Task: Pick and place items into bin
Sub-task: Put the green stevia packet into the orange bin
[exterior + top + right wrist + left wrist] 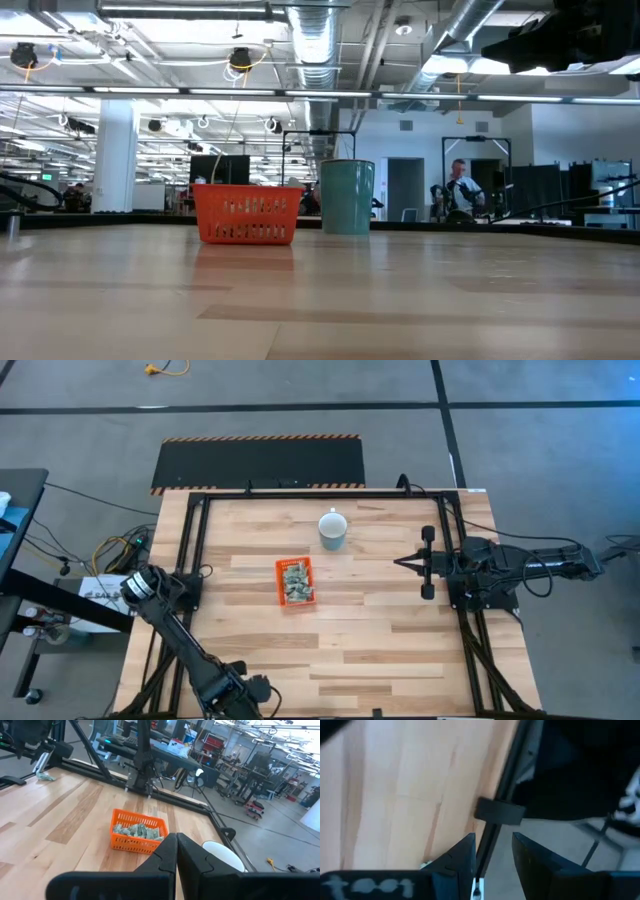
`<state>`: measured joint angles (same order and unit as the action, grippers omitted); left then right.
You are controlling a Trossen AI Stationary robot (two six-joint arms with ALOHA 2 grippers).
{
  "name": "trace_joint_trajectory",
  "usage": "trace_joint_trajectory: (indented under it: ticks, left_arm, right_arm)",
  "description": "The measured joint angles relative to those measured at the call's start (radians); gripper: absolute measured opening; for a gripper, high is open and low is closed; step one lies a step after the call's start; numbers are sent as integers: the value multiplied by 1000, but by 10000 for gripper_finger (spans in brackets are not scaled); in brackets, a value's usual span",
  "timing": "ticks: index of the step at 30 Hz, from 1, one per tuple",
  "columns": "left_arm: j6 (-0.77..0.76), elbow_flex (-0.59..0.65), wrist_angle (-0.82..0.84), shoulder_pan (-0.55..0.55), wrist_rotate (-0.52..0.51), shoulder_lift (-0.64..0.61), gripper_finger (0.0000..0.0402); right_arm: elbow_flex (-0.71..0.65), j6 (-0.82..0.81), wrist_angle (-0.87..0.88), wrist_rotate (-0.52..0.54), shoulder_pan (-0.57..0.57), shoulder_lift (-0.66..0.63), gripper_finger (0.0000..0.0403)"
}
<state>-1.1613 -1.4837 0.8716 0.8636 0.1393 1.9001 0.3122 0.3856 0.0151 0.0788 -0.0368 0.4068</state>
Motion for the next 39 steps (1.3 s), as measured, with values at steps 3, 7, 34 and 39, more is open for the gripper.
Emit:
trace_joint_trajectory:
  ticks: [3,7,34,39]
  left_arm:
    - [-102,0,9,1,-12,15,116]
    - [-109,0,29,14,45,49,116]
    - [455,0,170,93,126,147,103]
    - [517,0,183,93,91,147,103]
  right_arm:
    - [0,-1,0,0,0,0,1]
    - [0,-11,0,0,-1,0,1]
    - [0,-64,-8,-2,-1,6,1]
    - [0,-64,-8,-2,-1,6,1]
